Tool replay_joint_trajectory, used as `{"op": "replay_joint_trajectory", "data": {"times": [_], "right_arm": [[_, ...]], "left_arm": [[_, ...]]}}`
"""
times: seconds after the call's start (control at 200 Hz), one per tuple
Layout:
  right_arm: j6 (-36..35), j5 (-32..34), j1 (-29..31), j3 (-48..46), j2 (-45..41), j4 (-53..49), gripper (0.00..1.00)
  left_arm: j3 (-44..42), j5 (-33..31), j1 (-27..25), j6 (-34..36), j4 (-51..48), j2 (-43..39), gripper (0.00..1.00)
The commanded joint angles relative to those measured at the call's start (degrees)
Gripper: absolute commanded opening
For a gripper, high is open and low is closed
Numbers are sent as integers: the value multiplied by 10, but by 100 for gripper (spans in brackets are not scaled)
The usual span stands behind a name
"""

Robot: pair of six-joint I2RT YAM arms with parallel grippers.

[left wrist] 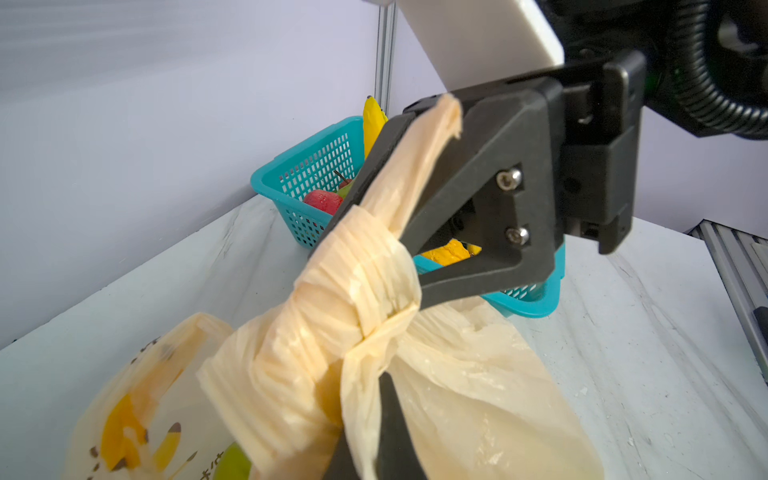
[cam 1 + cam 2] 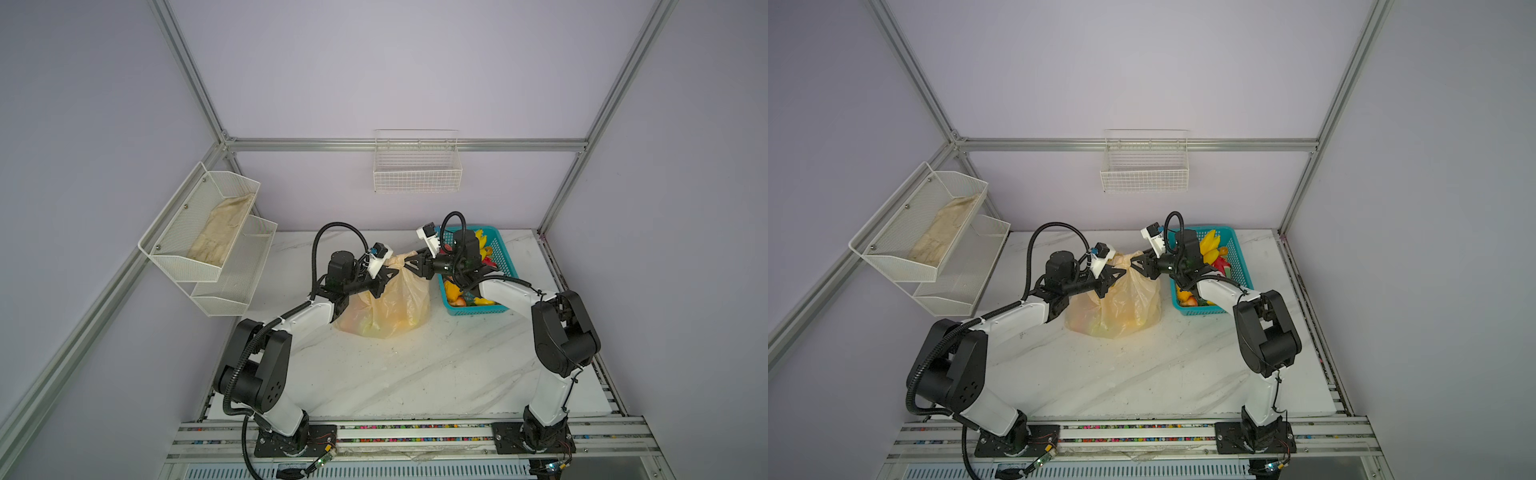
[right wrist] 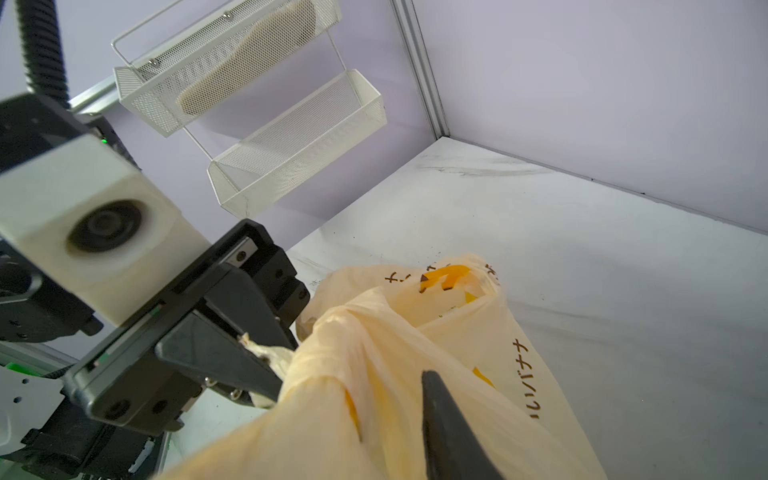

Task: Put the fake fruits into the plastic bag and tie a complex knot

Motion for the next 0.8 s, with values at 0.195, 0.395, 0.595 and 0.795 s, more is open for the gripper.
{"op": "replay_joint_trajectory", "data": {"times": [0.195, 0.395, 0.595, 0.795], "right_arm": [[-81, -6, -21, 18, -53, -109, 62], [-89, -39, -21, 35, -46, -114, 71], [-52, -56, -6, 66, -1, -70, 76], [-54, -61, 11, 105, 42, -77, 77]], "left_arm": [[3, -1, -2, 38, -13, -1, 5], [8, 2, -1, 46, -22, 0, 5], [10, 5, -2, 45, -23, 0, 5], [12, 7, -2, 45, -25, 2, 5]]}}
